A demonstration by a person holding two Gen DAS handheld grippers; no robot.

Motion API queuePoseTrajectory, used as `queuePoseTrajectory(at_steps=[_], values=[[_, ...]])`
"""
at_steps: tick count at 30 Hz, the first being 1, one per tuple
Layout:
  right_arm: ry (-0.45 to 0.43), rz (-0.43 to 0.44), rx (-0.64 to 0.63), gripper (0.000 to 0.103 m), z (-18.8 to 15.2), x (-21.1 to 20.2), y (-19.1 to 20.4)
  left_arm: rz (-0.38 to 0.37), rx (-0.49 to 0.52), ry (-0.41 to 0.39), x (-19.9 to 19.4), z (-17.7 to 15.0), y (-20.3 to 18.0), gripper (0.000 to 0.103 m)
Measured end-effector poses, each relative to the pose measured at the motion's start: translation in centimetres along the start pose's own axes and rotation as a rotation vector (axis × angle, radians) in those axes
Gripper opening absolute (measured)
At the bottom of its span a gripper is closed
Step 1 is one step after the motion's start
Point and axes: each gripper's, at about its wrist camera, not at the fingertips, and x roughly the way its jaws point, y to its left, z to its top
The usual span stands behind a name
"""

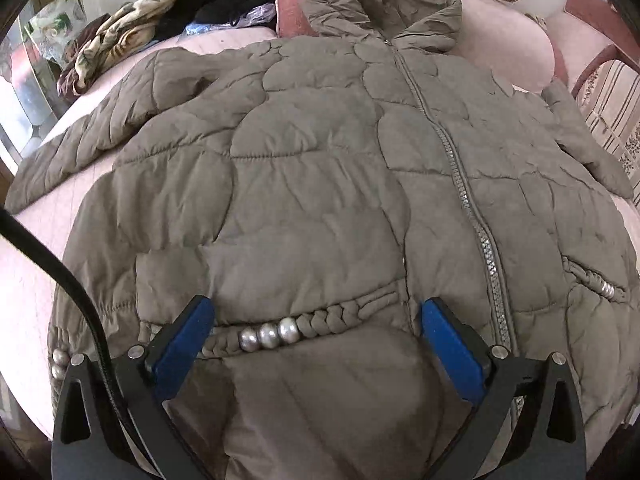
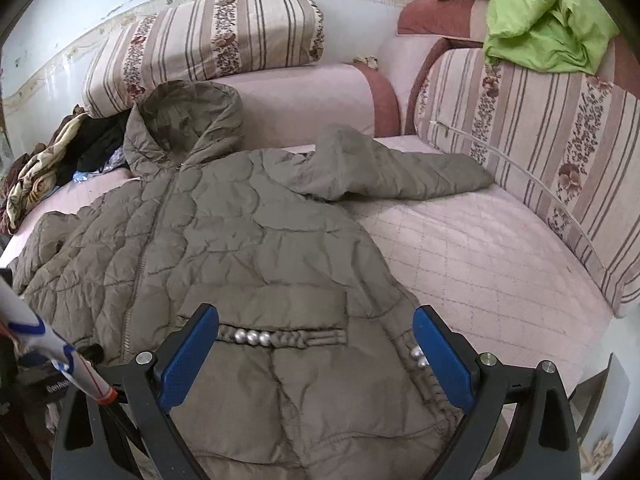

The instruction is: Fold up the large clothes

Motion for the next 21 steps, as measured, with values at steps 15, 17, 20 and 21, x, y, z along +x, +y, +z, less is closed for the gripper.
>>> queuePoseTrajectory(at_steps=[15,17,20,21], values=[[0.032,-0.006,0.047,0.100,-0.5,0.9,-1.4,0.020,0.032,0.034,0.2,0.5,-0.5,0.103],[0.035,-0.001,0.051,0.100,-0.5,1.0,-1.6,0.026,0.033,0.031,0.1,0.4,-0.6,0.103],[0.040,0.001,0.053,0.100,-0.6,1.1,-1.8,0.041,0.034,-0.002,-0.1,0.0,-0.8,0.103],[0.041,0.002,0.053,0.100,-0.6,1.1,-1.8,0.041,0.041,-0.007,-0.1,-0.1,-0.9,0.103]])
